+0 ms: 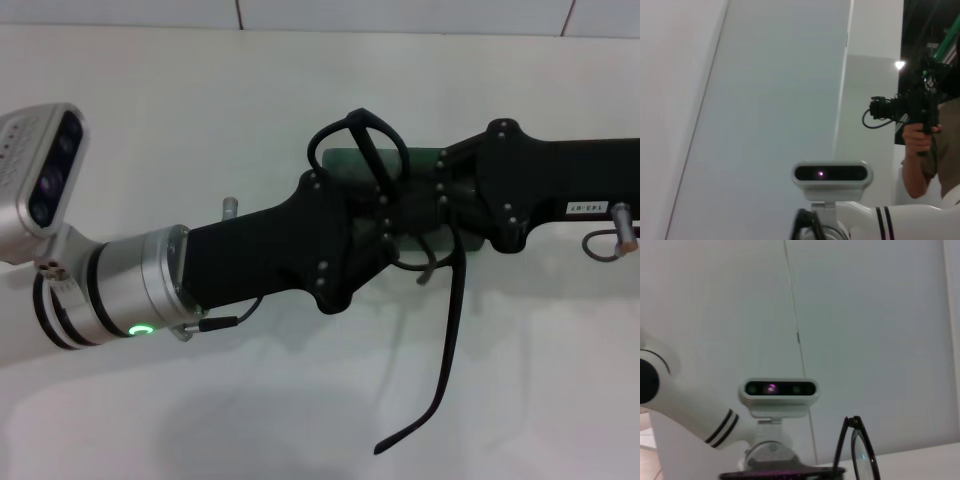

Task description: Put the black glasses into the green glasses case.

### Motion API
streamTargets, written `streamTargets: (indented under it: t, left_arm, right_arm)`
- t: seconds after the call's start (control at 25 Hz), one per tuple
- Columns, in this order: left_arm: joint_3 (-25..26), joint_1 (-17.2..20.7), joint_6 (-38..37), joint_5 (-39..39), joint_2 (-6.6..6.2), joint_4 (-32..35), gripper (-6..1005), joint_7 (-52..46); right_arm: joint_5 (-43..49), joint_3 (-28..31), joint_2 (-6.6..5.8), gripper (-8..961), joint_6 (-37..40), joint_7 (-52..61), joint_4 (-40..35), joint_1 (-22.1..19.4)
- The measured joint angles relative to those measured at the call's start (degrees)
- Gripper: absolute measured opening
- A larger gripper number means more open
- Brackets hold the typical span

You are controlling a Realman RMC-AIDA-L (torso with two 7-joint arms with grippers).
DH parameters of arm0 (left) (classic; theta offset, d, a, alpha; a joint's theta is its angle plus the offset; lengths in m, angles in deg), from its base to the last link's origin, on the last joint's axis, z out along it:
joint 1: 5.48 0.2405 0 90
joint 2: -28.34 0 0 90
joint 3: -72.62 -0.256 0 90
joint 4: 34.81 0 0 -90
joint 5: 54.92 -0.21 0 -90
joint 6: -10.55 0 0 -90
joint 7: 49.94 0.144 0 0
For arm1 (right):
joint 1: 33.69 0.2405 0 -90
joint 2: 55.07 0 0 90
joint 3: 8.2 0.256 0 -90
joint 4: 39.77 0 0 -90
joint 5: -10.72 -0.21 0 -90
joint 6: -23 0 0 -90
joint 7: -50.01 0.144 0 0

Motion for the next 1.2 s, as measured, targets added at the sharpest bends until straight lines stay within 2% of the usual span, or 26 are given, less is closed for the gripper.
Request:
streamTargets:
  t: [0.36, 0.52, 0.56, 0.84, 1.0, 1.2]
  left_arm:
    - [-0.30, 0.07, -0.81, 0.26, 0.04, -0.73, 30, 0.12]
    - [-3.73, 0.41, -5.42, 0.28, 0.00, -0.77, 30, 3.58]
    - [-4.25, 0.65, -6.19, 0.39, -0.03, -0.77, 30, 4.21]
    - [-4.28, 2.80, -6.19, 2.04, -0.22, -0.97, 29, 6.09]
    - [-6.47, 2.64, -4.99, 1.67, -0.05, -1.43, 29, 6.95]
    - [-15.04, 1.19, -3.81, 7.20, 0.03, -0.99, 28, 9.15]
  right_arm:
    - [-0.57, 0.28, 0.17, 39, 0.62, -0.14, 0.28, -0.58]
    - [-0.65, 2.17, 0.14, 39, 0.07, -0.64, 1.40, -0.78]
    - [-1.12, 5.19, 0.08, 39, 0.73, -1.53, 3.25, -0.78]
    - [-10.23, 12.92, -0.03, 39, 10.58, -3.06, 5.46, -0.70]
    - [-16.02, 12.86, 0.13, 39, 11.99, -4.63, 6.54, -0.61]
    - [-19.03, 7.33, 0.43, 39, 7.35, -13.63, 16.43, 4.94]
